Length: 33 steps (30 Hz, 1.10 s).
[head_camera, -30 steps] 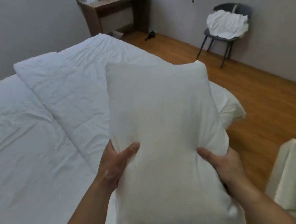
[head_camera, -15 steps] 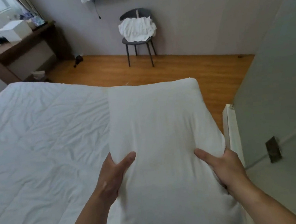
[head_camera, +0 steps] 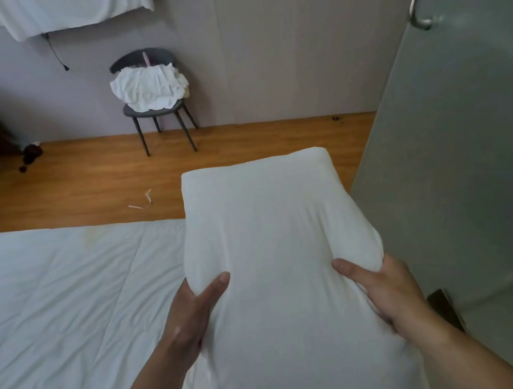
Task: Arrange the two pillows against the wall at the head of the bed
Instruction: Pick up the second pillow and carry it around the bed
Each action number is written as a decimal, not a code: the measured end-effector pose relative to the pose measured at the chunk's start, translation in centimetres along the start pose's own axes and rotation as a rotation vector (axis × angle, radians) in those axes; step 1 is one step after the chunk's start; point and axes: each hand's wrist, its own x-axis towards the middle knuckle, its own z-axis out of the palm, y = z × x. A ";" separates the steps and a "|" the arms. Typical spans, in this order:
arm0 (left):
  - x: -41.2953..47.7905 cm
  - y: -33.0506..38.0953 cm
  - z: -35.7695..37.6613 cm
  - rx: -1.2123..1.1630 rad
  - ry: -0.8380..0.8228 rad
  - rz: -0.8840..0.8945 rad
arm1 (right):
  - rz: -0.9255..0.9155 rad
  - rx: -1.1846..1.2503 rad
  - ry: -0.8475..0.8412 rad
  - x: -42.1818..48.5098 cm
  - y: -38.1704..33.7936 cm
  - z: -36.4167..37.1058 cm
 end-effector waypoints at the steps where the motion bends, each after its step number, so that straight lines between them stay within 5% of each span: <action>1: 1.9 1.0 0.1 0.002 -0.019 0.001 | 0.003 0.001 0.014 1.4 -0.9 0.4; 15: 25.0 9.7 4.5 0.021 -0.026 0.010 | -0.020 0.001 0.066 22.5 -10.0 4.3; 33: 49.0 19.9 7.3 -0.087 0.290 0.054 | -0.099 -0.022 -0.305 55.0 -25.6 13.6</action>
